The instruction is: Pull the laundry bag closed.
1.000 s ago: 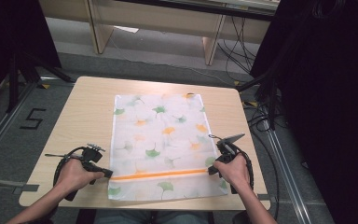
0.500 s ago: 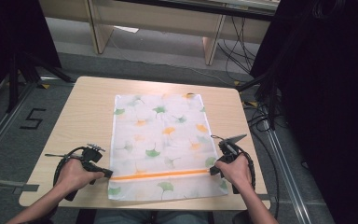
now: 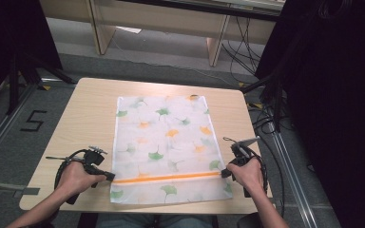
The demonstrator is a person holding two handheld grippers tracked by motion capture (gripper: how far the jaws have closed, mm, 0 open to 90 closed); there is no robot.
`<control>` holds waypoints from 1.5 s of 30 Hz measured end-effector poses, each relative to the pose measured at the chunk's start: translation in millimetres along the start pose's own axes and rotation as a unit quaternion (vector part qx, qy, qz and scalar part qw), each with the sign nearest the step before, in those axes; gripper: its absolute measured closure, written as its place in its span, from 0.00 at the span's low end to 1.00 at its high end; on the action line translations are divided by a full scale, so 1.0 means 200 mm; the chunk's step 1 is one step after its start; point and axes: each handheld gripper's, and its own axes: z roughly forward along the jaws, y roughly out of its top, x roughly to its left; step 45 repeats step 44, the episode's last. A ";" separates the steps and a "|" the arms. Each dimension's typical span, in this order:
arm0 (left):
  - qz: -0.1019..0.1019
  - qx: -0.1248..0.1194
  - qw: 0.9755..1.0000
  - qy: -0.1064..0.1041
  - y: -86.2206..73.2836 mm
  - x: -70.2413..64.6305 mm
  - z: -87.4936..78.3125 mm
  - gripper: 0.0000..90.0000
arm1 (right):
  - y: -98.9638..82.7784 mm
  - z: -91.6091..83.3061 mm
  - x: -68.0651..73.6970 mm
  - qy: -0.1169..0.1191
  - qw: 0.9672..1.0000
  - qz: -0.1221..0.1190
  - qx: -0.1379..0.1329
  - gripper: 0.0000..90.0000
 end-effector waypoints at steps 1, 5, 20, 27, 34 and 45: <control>0.000 0.000 1.000 0.000 0.00 0.00 0.00 0.98 | 0.01 -0.01 -0.04 -0.007 0.999 -0.038 0.003 1.00; -0.001 -0.001 1.000 0.001 0.00 0.00 0.00 0.98 | 0.01 0.00 -0.05 -0.003 0.999 -0.035 0.014 1.00; 0.005 -0.006 1.000 0.003 -0.01 0.00 0.00 0.97 | -0.02 0.03 -0.11 0.012 0.999 -0.047 -0.015 0.97; 0.003 -0.007 1.000 -0.002 -0.01 0.00 0.00 0.96 | -0.02 -0.01 -0.17 -0.004 0.995 -0.060 -0.078 0.84; -0.027 -0.091 0.996 0.004 0.01 0.00 -0.06 0.89 | -0.03 -0.02 -0.20 -0.021 0.988 -0.091 -0.120 0.70; -0.016 -0.147 0.989 0.026 0.03 0.02 -0.09 0.76 | -0.08 -0.03 -0.20 -0.006 0.986 -0.068 -0.151 0.66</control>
